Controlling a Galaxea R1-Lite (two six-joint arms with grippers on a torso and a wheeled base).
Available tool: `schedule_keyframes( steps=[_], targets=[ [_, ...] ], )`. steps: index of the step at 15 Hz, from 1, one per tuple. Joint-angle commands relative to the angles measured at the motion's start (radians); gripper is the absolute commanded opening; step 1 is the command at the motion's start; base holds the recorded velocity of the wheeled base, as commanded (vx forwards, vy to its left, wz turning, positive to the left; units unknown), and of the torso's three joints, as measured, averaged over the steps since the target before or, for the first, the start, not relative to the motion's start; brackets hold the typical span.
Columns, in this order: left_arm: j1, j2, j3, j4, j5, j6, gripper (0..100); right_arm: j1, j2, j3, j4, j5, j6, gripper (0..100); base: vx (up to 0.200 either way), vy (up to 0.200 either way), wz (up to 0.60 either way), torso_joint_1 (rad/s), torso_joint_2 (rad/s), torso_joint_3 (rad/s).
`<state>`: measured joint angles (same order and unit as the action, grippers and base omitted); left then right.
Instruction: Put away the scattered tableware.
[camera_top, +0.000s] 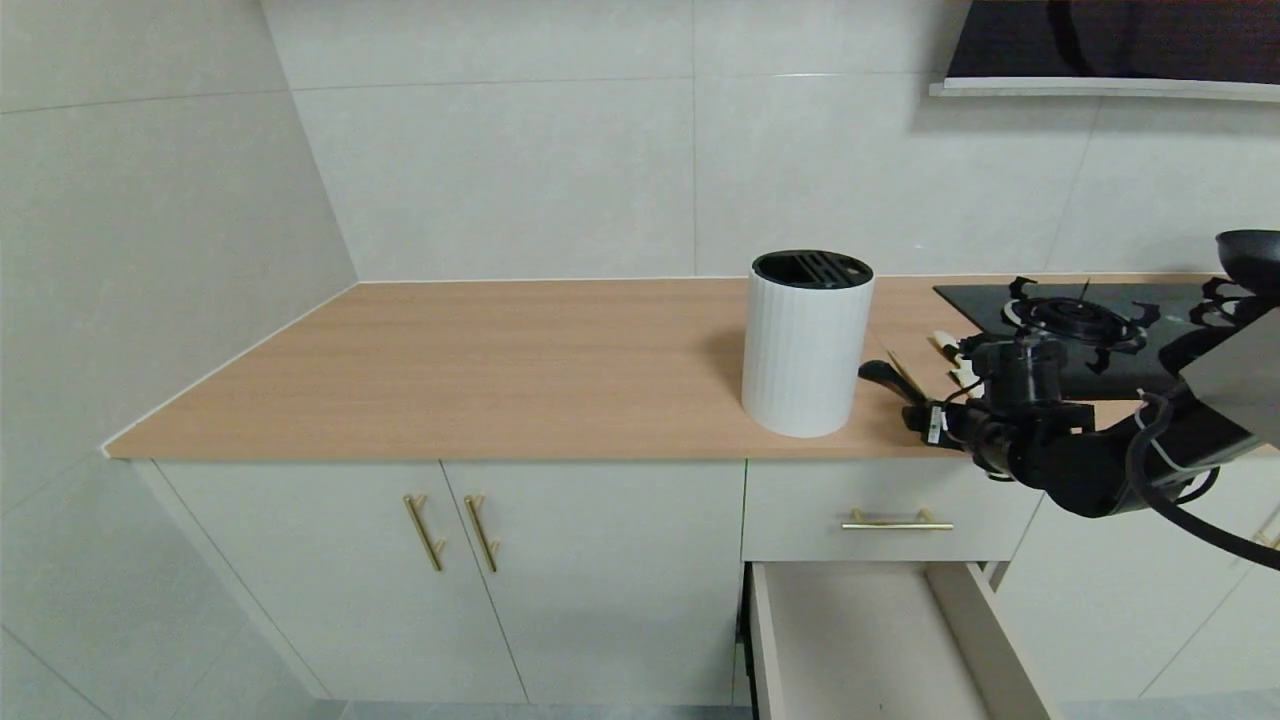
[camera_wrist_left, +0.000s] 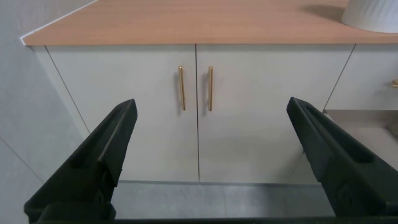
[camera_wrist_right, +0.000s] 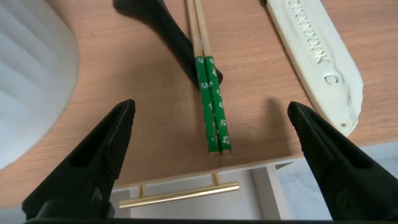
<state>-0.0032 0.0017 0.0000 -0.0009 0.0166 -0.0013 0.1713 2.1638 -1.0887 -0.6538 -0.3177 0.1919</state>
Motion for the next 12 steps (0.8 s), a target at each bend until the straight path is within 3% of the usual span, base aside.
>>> schedule_keyframes(
  steps=[1, 3, 4, 12],
  targets=[
    [0.000, 0.001, 0.000, -0.001, 0.000, 0.000, 100, 0.001, 0.013, -0.007, -0.001, -0.004, 0.000, 100, 0.000, 0.000, 0.00, 0.000, 0.00, 0.000],
    [0.000, 0.001, 0.000, -0.001, 0.000, 0.000, 100, 0.001, 0.014, -0.008, -0.001, -0.006, 0.000, 100, 0.000, 0.000, 0.00, 0.000, 0.00, 0.000],
    [0.000, 0.001, 0.000, -0.001, 0.000, 0.000, 100, 0.001, 0.016, -0.008, -0.001, -0.006, 0.000, 0, 0.000, 0.000, 0.00, 0.000, 0.00, 0.000],
    [0.000, 0.001, 0.000, -0.001, 0.000, 0.000, 100, 0.001, 0.013, -0.008, -0.004, -0.006, 0.003, 0, 0.000, 0.000, 0.00, 0.000, 0.00, 0.000]
  ],
)
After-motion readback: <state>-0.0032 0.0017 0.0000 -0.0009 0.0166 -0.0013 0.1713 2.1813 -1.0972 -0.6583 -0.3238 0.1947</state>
